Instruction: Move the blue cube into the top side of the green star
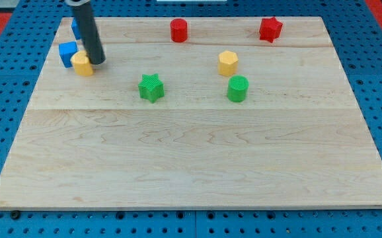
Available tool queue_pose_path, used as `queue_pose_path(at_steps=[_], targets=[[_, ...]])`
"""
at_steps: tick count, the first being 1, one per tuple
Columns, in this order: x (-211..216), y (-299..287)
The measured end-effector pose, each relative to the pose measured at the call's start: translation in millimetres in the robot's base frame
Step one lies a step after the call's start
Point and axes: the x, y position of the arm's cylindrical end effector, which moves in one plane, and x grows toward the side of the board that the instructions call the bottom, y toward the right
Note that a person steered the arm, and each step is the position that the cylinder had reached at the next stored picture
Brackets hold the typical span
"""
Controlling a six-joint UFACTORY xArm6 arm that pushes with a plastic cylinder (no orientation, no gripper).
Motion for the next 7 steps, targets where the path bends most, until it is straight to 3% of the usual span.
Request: queue_pose_path(at_steps=[1, 2, 5, 7], targets=[[17, -18], [7, 4], [-79, 5], [-71, -63]])
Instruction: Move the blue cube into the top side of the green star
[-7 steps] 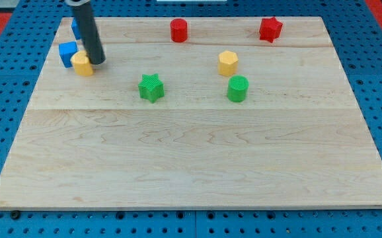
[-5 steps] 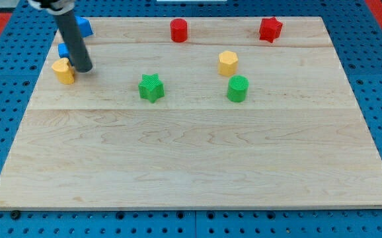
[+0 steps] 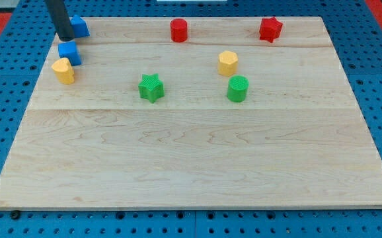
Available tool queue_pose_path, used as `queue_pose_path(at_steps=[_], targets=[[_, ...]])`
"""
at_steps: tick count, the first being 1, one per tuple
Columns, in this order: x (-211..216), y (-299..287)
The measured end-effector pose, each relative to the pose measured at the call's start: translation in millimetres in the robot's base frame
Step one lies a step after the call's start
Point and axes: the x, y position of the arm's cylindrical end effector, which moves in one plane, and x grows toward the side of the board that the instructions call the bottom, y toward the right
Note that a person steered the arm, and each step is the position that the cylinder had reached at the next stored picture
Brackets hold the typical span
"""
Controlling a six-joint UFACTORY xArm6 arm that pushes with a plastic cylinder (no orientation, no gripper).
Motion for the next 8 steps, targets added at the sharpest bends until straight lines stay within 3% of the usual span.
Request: queue_pose_path(at_steps=[2, 4, 6, 8], targets=[[36, -16], [57, 46], [65, 45], [107, 104]])
